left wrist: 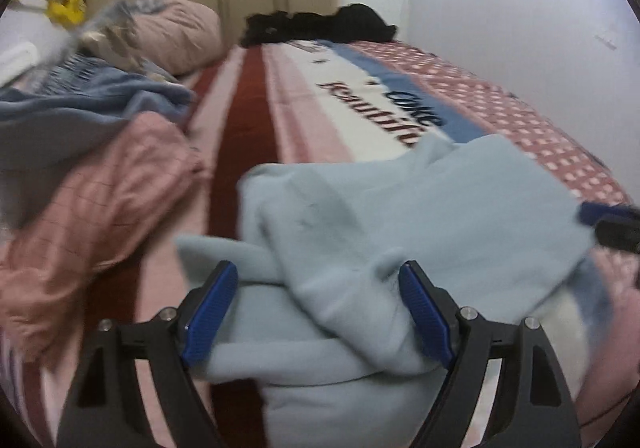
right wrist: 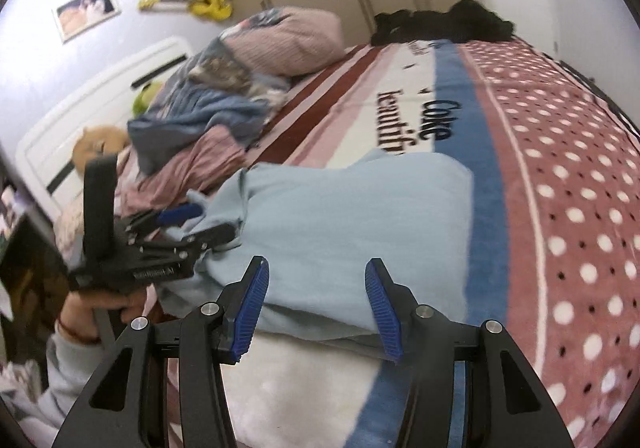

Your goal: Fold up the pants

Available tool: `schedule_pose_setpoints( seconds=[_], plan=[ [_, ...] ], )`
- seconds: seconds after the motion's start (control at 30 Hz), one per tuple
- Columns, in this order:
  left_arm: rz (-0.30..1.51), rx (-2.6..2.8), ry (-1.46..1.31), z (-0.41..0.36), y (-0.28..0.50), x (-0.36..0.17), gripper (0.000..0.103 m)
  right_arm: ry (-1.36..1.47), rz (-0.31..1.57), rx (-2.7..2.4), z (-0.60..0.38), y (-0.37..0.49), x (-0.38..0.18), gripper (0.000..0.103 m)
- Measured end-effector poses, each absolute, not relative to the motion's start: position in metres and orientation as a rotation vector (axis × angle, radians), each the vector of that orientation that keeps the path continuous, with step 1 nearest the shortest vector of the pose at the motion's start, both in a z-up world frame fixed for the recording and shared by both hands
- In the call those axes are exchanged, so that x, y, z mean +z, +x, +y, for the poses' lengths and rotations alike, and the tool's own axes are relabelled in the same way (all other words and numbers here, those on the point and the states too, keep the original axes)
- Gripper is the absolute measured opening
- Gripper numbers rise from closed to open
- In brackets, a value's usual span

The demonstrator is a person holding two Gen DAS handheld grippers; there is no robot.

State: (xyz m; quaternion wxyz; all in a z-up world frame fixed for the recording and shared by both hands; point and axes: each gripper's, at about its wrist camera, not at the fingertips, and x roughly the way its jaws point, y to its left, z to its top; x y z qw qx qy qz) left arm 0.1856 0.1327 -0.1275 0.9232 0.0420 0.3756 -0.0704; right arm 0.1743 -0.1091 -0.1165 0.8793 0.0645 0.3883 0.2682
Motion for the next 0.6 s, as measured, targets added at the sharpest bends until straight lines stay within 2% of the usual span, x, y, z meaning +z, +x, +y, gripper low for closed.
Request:
schedule_pose_setpoints(
  seconds=[0.13, 0.2, 0.33, 0.37, 0.4, 0.43, 0.5, 0.6],
  plan=[
    [0.742, -0.030, 0.050, 0.161, 0.179, -0.127, 0.048, 0.186, 0.802, 0.537, -0.123, 0.175, -0.119, 0.046],
    [0.751, 0.033, 0.049, 0.175, 0.176, -0.131, 0.045, 0.192, 0.804, 0.518, -0.126, 0.178, -0.120, 0.046],
    [0.827, 0.081, -0.010, 0.209, 0.178, -0.146, 0.046, 0.221, 0.825, 0.476, -0.135, 0.183, -0.126, 0.046],
    [0.822, 0.089, -0.035, 0.215, 0.175, -0.145, 0.046, 0.236, 0.828, 0.475, -0.138, 0.183, -0.128, 0.046],
    [0.803, 0.083, -0.065, 0.220, 0.172, -0.142, 0.051, 0.253, 0.831, 0.475, -0.140, 0.185, -0.129, 0.046],
    [0.762, 0.043, -0.095, 0.223, 0.167, -0.133, 0.062, 0.264, 0.833, 0.476, -0.142, 0.185, -0.129, 0.046],
    [0.702, -0.033, -0.109, 0.218, 0.159, -0.121, 0.077, 0.275, 0.834, 0.469, -0.144, 0.187, -0.130, 0.046],
    [0.670, -0.205, -0.094, 0.190, 0.155, -0.110, 0.085, 0.300, 0.834, 0.466, -0.145, 0.190, -0.129, 0.048]
  ],
)
